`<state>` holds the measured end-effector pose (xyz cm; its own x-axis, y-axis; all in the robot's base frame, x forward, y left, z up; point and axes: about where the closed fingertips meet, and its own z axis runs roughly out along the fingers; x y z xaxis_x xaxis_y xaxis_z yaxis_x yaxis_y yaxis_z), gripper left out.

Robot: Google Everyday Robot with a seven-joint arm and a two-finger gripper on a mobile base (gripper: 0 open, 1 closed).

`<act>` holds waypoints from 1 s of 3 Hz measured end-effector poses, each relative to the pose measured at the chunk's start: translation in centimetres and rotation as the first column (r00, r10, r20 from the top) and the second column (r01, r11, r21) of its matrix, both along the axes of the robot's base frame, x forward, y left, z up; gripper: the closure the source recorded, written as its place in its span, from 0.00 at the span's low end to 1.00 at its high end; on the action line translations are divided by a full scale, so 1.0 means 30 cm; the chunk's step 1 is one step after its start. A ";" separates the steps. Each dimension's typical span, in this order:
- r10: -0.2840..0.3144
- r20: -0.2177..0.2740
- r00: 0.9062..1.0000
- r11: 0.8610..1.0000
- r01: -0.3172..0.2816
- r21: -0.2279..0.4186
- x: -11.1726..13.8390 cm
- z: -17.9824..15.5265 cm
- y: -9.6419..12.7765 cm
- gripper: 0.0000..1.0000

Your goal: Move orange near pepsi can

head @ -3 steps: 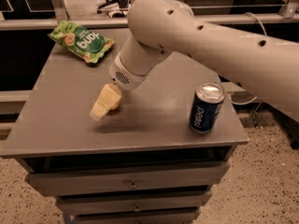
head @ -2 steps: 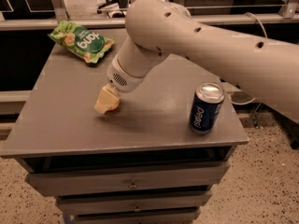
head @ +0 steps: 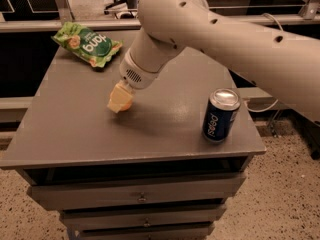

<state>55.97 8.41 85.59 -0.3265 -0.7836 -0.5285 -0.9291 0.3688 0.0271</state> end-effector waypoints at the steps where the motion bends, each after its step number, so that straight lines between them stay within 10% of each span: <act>1: -0.005 0.039 0.999 0.999 0.007 -0.047 0.101 0.081 -0.093 1.00; 3: 0.018 0.005 1.000 0.979 -0.017 -0.204 0.151 0.128 -0.290 1.00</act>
Offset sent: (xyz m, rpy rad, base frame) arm 0.0624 -0.1041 0.0523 -0.2294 -0.0219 0.0056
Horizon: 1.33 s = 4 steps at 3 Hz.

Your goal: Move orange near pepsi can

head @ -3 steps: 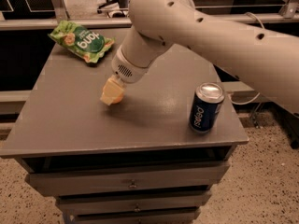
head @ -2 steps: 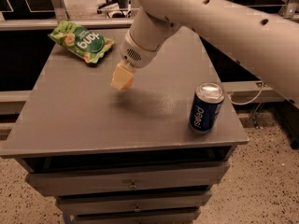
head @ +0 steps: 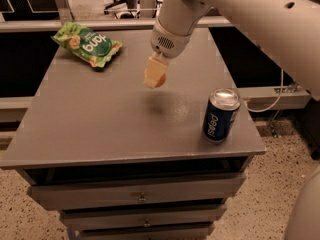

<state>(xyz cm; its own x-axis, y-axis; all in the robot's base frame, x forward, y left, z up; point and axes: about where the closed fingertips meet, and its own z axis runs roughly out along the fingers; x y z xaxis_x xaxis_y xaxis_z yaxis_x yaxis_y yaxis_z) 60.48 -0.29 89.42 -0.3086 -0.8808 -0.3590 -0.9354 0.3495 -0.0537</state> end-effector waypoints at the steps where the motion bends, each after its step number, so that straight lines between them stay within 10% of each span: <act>1: -0.009 -0.064 0.998 0.995 0.003 -0.098 -0.063 -0.018 -0.122 1.00; 4: -0.074 -0.162 0.984 0.978 0.040 -0.203 -0.193 -0.095 -0.247 1.00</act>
Offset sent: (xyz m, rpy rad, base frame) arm -0.0519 -0.0855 -0.0131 -0.2068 0.1478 -0.0564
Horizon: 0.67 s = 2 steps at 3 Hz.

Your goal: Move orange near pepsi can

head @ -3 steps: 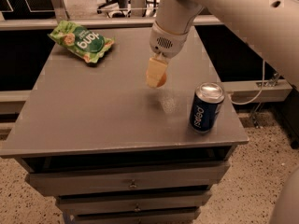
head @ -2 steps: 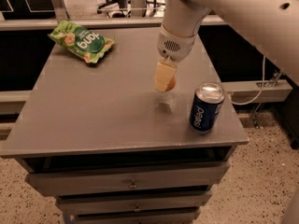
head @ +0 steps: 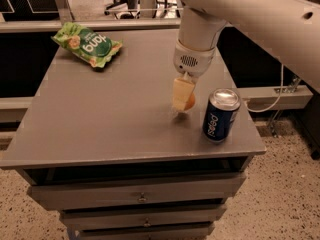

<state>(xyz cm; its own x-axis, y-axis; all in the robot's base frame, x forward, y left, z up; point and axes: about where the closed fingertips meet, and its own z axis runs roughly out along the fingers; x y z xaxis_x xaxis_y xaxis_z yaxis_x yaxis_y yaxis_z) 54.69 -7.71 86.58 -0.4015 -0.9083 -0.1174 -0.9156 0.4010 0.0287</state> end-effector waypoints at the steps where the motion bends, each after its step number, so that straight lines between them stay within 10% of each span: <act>1: 0.005 -0.028 1.000 1.000 -0.005 -0.001 -0.029 -0.017 0.007 1.00; 2: 0.011 -0.056 0.998 1.000 -0.011 0.001 -0.058 -0.030 0.017 1.00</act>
Offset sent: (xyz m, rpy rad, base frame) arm -0.0348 0.0038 -0.0132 -0.0127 0.1198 0.0210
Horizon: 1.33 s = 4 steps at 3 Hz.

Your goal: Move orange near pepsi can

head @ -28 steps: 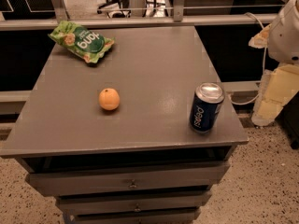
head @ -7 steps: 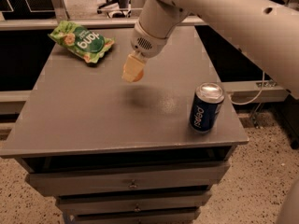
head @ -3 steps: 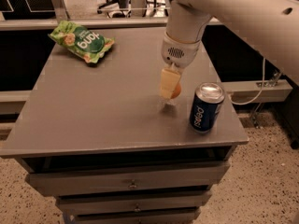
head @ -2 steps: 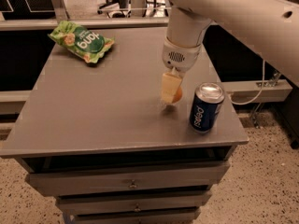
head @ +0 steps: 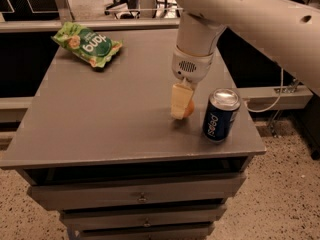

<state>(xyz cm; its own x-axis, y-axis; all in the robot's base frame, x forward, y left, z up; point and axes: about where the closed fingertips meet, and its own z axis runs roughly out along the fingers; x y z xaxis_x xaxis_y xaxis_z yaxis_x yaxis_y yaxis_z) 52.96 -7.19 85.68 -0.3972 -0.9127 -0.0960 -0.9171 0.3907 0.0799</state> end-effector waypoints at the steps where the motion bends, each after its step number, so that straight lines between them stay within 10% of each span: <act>1: 0.001 -0.029 1.000 1.000 -0.001 0.001 -0.035 -0.024 0.013 1.00; 2: 0.000 -0.047 0.999 1.000 0.000 0.000 -0.056 -0.051 0.023 1.00; 4: -0.004 -0.068 0.998 1.000 0.004 0.000 -0.079 -0.079 0.036 0.51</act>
Offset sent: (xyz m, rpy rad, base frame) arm -0.0311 0.0055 -0.0246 -0.0180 0.0973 0.0017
